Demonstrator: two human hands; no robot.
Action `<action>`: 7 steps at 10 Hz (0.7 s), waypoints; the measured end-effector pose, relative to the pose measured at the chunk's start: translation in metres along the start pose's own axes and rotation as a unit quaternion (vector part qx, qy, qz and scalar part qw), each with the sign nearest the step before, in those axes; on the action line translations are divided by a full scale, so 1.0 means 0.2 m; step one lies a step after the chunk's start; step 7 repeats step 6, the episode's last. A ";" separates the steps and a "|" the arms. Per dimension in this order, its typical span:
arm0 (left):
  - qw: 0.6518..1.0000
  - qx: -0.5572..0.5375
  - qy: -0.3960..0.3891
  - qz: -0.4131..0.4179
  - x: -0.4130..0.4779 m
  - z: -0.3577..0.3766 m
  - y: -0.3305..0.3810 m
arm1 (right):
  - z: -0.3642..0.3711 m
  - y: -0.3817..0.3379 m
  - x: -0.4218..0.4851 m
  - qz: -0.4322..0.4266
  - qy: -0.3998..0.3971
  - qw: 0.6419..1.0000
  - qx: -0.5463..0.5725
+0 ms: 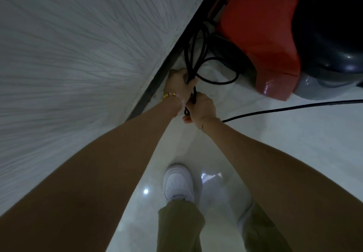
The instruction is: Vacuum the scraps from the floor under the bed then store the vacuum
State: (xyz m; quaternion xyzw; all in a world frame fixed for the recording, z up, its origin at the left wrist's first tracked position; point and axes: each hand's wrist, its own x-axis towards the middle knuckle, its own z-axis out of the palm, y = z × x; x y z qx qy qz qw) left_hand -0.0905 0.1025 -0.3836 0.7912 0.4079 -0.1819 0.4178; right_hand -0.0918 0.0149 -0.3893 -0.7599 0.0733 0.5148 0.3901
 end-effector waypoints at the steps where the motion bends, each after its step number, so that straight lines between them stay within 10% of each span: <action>1: 0.999 -0.029 -0.021 -0.005 -0.04 -0.01 -0.01 | 0.00 -0.01 0.01 0.013 0.005 0.999 0.031; 3: 0.994 -0.064 -0.061 -0.058 -0.13 -0.09 0.03 | -0.01 -0.04 -0.08 0.119 -0.053 0.966 0.224; 7: 0.989 -0.028 -0.072 -0.128 -0.52 -0.39 0.11 | -0.31 -0.13 -0.58 0.138 -0.085 0.982 0.094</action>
